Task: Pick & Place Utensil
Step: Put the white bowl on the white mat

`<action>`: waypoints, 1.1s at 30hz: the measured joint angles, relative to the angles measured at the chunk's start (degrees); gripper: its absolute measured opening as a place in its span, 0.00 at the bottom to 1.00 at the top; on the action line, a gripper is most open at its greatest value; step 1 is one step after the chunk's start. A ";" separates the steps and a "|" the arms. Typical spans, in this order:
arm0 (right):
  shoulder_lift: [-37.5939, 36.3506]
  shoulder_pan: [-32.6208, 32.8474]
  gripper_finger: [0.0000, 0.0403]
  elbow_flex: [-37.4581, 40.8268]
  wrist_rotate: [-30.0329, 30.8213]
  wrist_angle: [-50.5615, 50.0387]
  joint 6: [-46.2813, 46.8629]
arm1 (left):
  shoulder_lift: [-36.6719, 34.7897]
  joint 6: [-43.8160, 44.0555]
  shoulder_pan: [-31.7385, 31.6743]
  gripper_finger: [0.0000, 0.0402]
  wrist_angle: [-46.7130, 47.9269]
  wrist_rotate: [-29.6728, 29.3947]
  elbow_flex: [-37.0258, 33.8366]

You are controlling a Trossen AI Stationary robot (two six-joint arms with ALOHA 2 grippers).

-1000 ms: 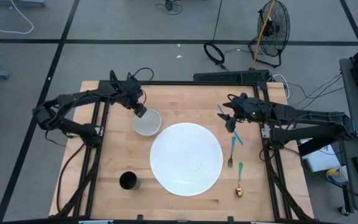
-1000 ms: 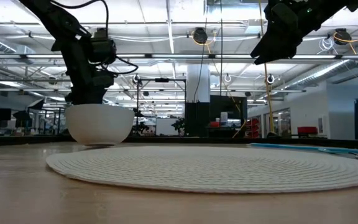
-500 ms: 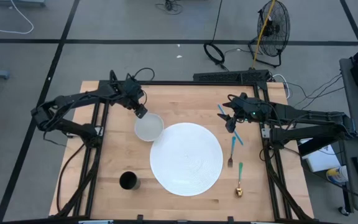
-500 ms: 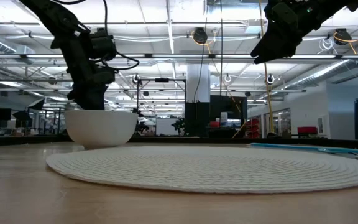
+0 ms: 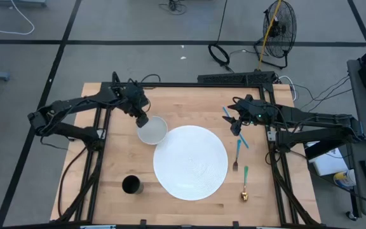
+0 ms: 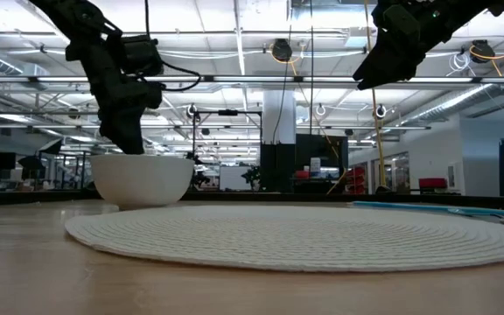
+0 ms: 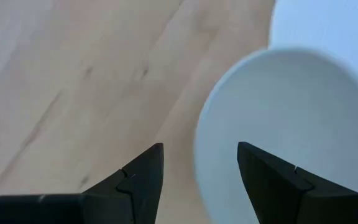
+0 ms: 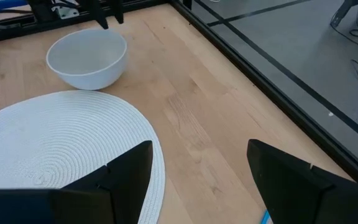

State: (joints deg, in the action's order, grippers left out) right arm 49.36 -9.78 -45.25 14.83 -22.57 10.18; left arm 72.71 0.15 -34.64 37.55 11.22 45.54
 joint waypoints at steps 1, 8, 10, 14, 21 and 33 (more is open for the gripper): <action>0.00 0.00 0.64 0.00 0.00 0.02 -0.11 | 0.30 -0.08 0.75 0.53 0.53 -0.83 0.00; -0.02 0.00 0.64 0.00 0.00 0.69 -0.20 | 0.45 1.29 3.50 0.53 1.46 -2.22 -0.02; -0.02 0.06 0.64 0.01 -0.07 0.74 -0.10 | 0.45 1.53 3.98 0.53 1.90 -2.25 -0.02; -0.02 0.15 0.64 0.02 -0.09 0.31 0.61 | 0.78 2.70 4.90 0.53 3.33 -2.27 -0.02; -0.02 0.17 0.64 0.04 -0.13 0.39 0.88 | 2.41 4.11 5.17 0.53 5.50 -2.88 -0.04; -0.02 0.17 0.64 0.04 -0.15 0.37 1.11 | 4.27 5.35 5.17 0.43 5.44 -3.61 -0.05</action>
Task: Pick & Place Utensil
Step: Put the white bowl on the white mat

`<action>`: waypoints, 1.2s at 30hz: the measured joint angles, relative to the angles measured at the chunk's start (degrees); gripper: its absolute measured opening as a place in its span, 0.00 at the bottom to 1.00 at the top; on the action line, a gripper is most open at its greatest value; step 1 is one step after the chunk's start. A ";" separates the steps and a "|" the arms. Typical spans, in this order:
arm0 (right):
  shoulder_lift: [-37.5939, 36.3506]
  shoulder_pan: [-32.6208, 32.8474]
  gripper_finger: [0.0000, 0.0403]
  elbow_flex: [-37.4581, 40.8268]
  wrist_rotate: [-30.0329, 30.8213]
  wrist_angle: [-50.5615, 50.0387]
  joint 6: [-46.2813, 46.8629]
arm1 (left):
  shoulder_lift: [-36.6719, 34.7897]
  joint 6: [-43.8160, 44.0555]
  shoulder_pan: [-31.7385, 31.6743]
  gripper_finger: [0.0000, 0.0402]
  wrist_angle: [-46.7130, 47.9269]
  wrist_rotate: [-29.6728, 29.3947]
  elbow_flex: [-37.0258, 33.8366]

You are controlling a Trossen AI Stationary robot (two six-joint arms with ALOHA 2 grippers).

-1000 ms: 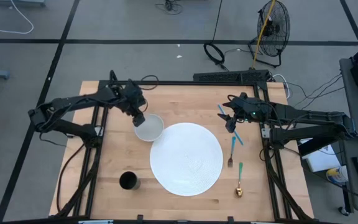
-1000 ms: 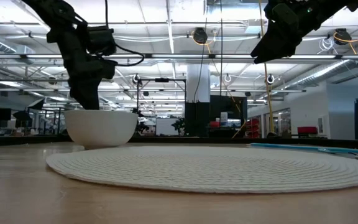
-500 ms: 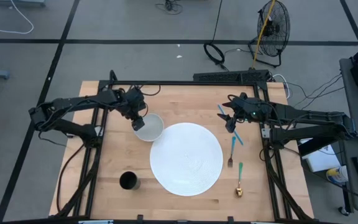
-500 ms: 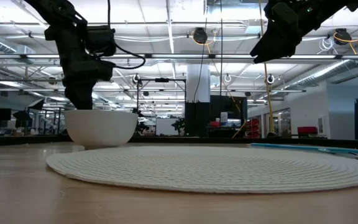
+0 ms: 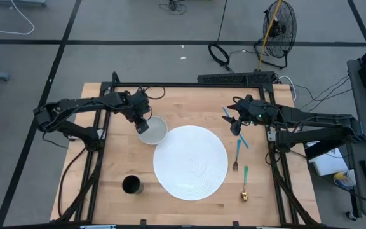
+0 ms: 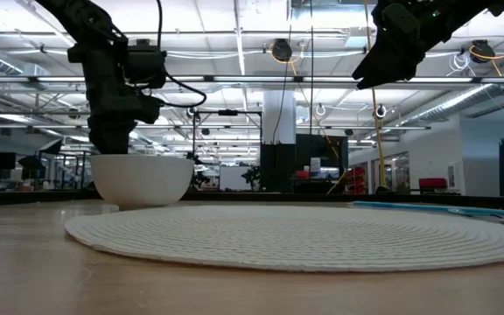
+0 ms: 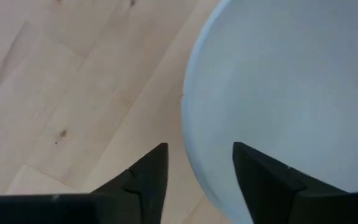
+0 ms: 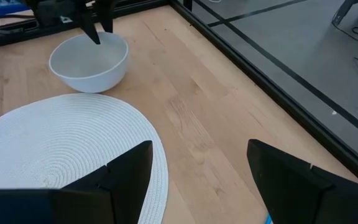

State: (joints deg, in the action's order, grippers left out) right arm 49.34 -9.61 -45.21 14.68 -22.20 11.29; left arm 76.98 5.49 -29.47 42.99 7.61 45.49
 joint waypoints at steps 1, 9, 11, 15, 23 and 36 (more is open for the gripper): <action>0.00 0.00 0.64 0.00 0.00 0.02 0.00 | 0.01 0.16 0.00 0.40 0.01 -0.08 -0.02; 0.00 0.00 0.63 0.00 0.00 0.02 0.00 | -0.01 0.30 -0.02 0.11 -0.16 -0.85 -0.02; 0.00 0.00 0.63 0.00 0.00 0.02 0.00 | -0.01 0.20 -0.02 0.04 -0.25 -2.30 0.00; 0.00 0.00 0.63 0.00 -0.02 0.02 0.00 | -0.06 0.97 -0.04 0.04 -0.27 -4.28 0.02; 0.00 0.00 0.63 0.00 -0.02 0.04 0.00 | -0.08 -0.92 -0.07 0.02 -2.32 -4.48 0.02; 0.00 0.00 0.63 0.00 0.09 0.07 -0.42 | -0.06 -2.03 4.07 0.02 -2.61 -3.30 7.66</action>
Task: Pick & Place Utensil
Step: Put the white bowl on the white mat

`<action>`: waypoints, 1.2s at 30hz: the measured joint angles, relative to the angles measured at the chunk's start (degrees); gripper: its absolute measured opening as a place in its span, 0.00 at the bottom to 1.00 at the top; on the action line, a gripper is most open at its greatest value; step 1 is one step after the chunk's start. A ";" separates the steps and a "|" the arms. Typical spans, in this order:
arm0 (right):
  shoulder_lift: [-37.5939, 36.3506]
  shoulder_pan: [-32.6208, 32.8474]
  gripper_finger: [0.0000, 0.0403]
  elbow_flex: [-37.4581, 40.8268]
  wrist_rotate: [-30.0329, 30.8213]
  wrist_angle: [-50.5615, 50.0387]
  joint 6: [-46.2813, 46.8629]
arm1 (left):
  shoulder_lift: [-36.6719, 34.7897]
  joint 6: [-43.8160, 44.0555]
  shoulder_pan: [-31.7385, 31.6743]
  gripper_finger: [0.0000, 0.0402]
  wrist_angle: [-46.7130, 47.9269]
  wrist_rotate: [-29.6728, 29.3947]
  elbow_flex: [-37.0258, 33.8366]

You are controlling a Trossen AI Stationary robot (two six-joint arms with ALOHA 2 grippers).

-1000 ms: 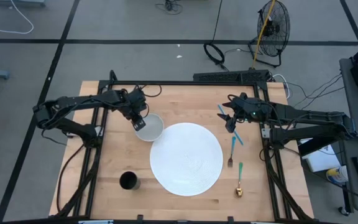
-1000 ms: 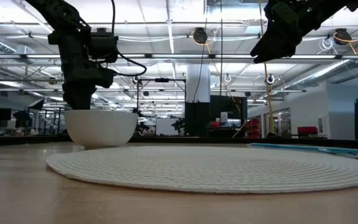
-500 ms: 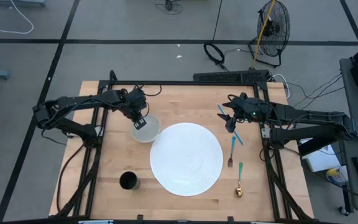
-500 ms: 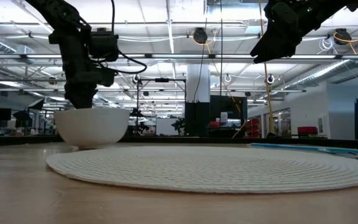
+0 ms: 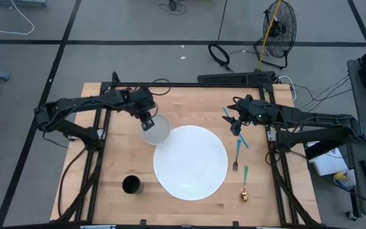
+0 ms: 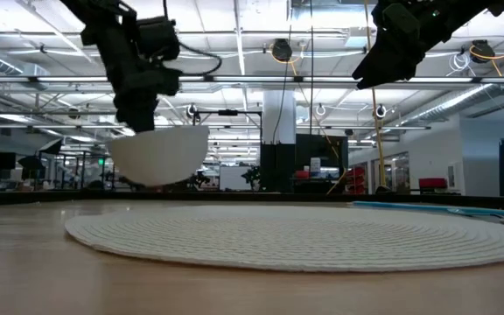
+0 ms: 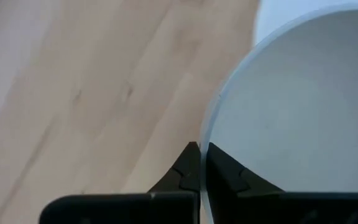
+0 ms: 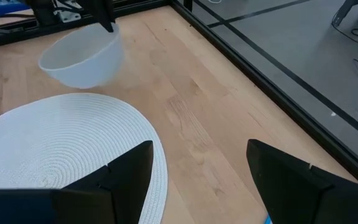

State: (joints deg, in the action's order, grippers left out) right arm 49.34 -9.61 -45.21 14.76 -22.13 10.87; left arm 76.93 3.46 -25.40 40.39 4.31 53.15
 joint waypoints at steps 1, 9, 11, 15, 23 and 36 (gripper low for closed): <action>0.00 0.00 0.63 0.00 0.00 0.00 0.00 | 0.00 -0.17 0.75 0.01 0.02 0.04 0.89; 0.00 0.00 0.63 0.00 0.07 0.01 -0.63 | 0.00 1.31 8.15 0.01 -1.26 2.15 5.22; 0.00 0.00 0.63 0.00 0.07 0.07 -0.66 | 0.00 2.16 10.30 0.01 -2.24 2.15 5.32; 0.00 0.00 0.63 0.00 0.11 1.65 -1.26 | 0.00 4.44 14.22 0.01 -4.86 2.20 5.32; 0.01 0.00 0.63 0.00 0.07 6.16 -2.99 | 3.96 8.30 19.85 0.01 -7.23 2.28 6.81; 0.00 -0.02 0.63 0.00 -0.05 2.21 -2.16 | 22.16 2.82 23.74 0.01 4.30 1.97 24.86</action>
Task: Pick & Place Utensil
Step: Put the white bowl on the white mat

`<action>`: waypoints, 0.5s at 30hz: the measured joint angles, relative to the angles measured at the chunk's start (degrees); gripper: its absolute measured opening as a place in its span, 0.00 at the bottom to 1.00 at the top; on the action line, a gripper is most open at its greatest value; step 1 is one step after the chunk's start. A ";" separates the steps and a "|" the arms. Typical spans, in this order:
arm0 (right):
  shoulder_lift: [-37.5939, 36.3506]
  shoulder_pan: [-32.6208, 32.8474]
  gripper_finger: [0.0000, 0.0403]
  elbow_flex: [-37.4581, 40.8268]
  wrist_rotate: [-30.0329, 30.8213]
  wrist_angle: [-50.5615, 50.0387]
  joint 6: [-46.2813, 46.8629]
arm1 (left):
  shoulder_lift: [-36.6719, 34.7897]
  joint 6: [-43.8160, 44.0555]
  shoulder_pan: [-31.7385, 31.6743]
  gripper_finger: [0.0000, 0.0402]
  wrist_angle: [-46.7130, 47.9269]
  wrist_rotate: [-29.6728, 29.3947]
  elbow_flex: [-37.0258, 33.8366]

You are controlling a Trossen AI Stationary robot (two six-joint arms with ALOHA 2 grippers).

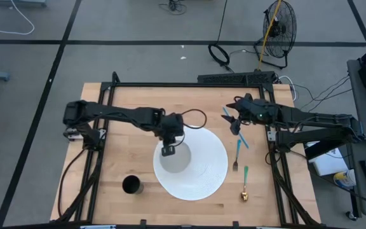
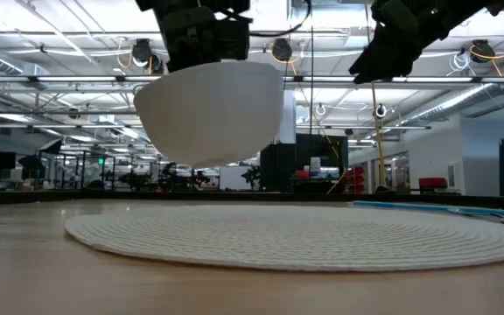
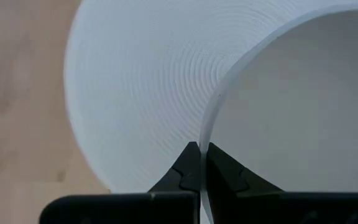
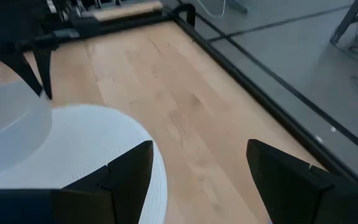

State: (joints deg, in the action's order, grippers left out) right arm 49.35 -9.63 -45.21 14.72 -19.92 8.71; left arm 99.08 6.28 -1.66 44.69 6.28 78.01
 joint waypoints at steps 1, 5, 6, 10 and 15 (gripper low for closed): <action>0.02 0.00 0.63 0.00 -0.01 -0.60 0.02 | 1.01 -0.05 -0.11 0.01 -0.06 0.48 0.40; 0.00 0.00 0.63 0.00 -0.02 -2.37 0.04 | 4.42 -0.56 -0.62 0.01 -1.35 2.48 0.64; 0.02 0.00 0.63 0.00 -0.02 -2.59 0.04 | 4.99 -0.58 -0.90 0.01 -1.40 3.14 0.64; 0.02 0.00 0.63 0.00 -0.02 -3.16 0.03 | 6.56 -0.26 -1.97 0.01 -1.15 4.22 0.64; 0.02 0.00 0.63 0.00 -0.02 -3.15 0.02 | 6.41 -0.18 -3.05 0.01 -1.39 4.23 0.66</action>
State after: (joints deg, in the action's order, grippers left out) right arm 49.36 -9.63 -45.21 14.70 -23.07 8.73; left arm 105.49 6.10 -4.70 43.30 10.52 78.67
